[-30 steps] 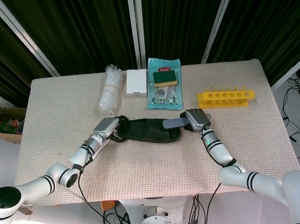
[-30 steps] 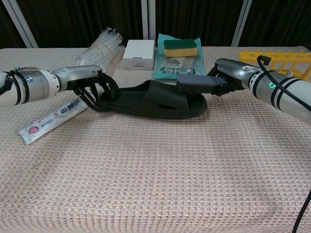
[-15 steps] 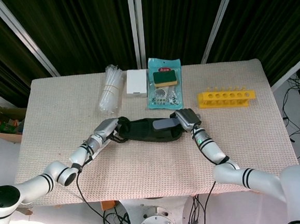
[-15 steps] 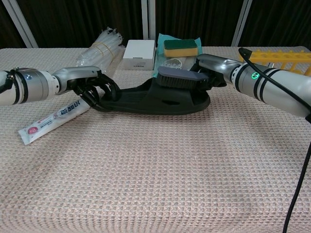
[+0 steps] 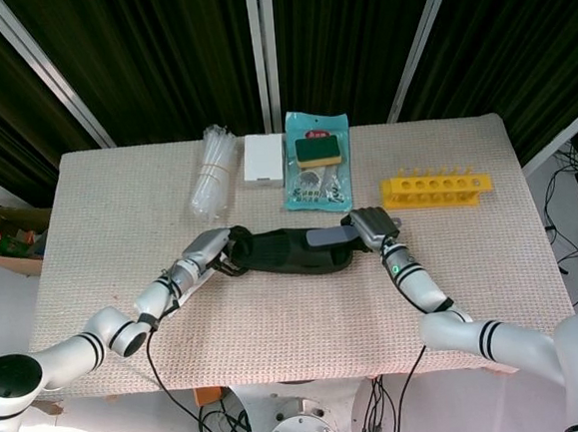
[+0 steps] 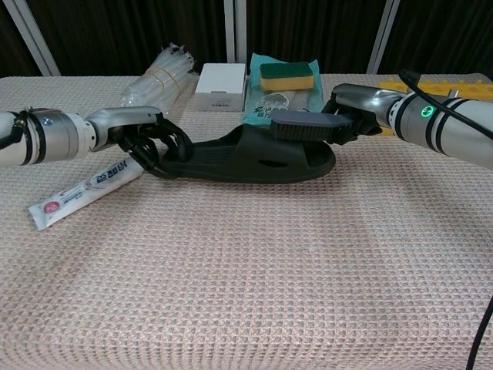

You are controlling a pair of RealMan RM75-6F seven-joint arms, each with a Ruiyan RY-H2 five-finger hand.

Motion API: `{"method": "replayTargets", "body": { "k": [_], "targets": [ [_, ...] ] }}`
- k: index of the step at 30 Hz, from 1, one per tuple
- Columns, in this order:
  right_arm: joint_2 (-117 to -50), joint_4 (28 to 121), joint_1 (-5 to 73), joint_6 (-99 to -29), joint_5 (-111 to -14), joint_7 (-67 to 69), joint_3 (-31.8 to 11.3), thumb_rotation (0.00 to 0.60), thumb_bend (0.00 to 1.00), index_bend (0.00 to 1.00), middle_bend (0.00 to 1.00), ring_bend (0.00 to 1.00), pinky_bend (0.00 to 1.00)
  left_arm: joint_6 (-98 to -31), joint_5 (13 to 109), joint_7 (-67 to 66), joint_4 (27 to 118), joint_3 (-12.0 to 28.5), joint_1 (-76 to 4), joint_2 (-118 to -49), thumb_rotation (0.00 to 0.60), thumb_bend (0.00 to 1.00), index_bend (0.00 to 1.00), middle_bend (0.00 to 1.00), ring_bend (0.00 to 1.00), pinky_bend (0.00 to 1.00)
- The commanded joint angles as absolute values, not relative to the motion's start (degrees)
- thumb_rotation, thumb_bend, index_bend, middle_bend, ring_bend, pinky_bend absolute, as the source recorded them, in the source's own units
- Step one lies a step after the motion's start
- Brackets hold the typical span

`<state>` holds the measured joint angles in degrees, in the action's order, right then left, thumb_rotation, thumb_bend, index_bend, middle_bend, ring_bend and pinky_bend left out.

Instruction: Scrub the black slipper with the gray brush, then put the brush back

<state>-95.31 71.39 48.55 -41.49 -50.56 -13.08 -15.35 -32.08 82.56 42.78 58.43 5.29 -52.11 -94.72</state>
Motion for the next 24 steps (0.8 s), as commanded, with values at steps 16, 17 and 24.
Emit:
{"method": "replayTargets", "body": {
  "k": [16,17,24],
  "targets": [
    [-97.29,70.38,52.34,-40.77,-46.50,-14.96,-15.35,0.600,1.00,1.00,1.00,1.00,1.00,-32.07,83.99,48.27,58.20,3.99,-53.01,-94.36,0.600,0.55,0.50,0.49,0.38,0.47],
    [-96.84,70.70,52.11,-40.87,-46.37,-15.02,-15.10,0.600,1.00,1.00,1.00,1.00,1.00,-32.14,84.01,48.58,58.13,3.95,-53.00,-94.30,0.600,0.55,0.50,0.49,0.38,0.47],
    [-92.88,72.23,50.30,-40.72,-45.02,-15.43,-12.88,0.600,1.00,1.00,1.00,1.00,1.00,-32.32,84.23,51.05,57.99,3.47,-52.94,-93.89,0.600,0.55,0.51,0.50,0.38,0.48]
  ]
}}
